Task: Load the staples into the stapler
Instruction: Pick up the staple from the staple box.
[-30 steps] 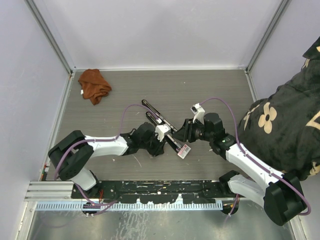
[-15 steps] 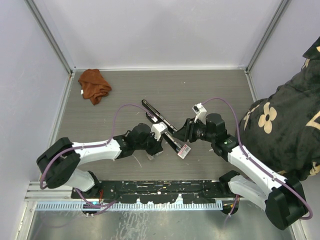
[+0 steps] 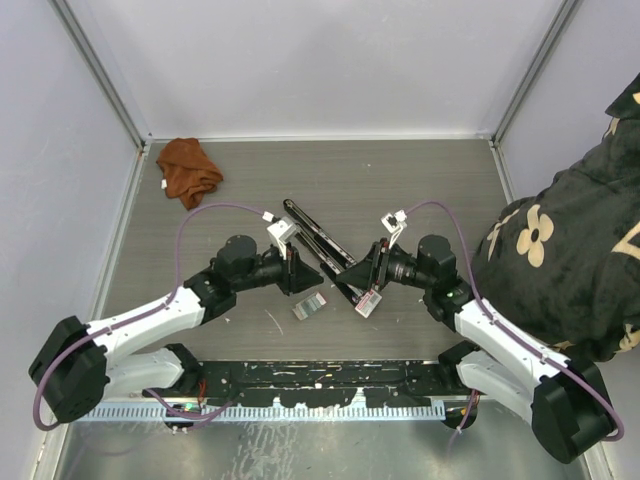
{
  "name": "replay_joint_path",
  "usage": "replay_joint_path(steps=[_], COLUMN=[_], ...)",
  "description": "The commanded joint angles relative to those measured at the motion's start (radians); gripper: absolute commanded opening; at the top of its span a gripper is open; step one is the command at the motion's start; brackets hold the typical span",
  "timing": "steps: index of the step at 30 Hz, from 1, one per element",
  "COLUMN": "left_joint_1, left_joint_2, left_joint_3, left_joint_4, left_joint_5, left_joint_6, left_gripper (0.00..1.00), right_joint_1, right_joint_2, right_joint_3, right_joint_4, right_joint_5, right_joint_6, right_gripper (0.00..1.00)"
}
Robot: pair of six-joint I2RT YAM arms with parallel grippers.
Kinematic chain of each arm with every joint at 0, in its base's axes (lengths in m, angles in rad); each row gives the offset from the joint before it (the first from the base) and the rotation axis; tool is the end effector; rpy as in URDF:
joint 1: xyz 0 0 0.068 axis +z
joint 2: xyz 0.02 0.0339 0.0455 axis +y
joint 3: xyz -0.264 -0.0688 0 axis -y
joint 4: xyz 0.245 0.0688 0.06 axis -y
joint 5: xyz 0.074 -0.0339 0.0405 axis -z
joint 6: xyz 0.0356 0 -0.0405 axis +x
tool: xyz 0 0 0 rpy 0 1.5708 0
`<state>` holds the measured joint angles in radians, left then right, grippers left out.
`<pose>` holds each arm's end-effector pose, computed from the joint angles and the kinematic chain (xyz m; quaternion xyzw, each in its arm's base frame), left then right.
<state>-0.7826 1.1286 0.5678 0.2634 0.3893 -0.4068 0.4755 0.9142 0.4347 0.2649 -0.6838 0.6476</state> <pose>0.1668 -0.1849 0.2413 0.2603 0.7535 -0.4556 0.3960 0.1703 0.1130 0.2412 -0.1465 0.7491 0.5357 0.3612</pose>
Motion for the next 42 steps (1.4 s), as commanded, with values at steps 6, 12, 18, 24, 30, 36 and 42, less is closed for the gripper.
replay_joint_path(steps=[6, 12, 18, 24, 30, 36, 42], left_joint_1=[0.024, 0.03, 0.03, 0.03, 0.031, 0.03, 0.029], left_joint_2=[-0.082, -0.067, -0.059, -0.064, -0.071, -0.079, -0.09], left_joint_3=[0.006, -0.001, -0.006, -0.008, -0.01, -0.013, -0.014], left_joint_4=[0.228, 0.35, 0.404, 0.408, 0.411, 0.412, 0.422], left_joint_5=[0.224, 0.288, 0.301, 0.302, 0.297, 0.292, 0.286], left_joint_6=[-0.25, -0.328, -0.357, -0.364, -0.366, -0.368, -0.374], left_gripper=[0.16, 0.16, 0.16, 0.16, 0.16, 0.16, 0.16], right_joint_1=[0.001, 0.004, 0.025, 0.064, 0.095, 0.105, 0.105], right_joint_2=[-0.047, -0.068, -0.06, -0.037, -0.015, -0.008, -0.008], right_joint_3=[-0.044, -0.045, -0.068, -0.059, -0.054, -0.058, -0.069], right_joint_4=[0.32, 0.427, 0.533, 0.57, 0.605, 0.619, 0.645], right_joint_5=[-0.105, -0.099, -0.078, -0.072, -0.068, -0.064, -0.056], right_joint_6=[0.133, 0.198, 0.264, 0.279, 0.29, 0.296, 0.319], right_gripper=[0.57, 0.6, 0.59, 0.55, 0.48, 0.41, 0.32])
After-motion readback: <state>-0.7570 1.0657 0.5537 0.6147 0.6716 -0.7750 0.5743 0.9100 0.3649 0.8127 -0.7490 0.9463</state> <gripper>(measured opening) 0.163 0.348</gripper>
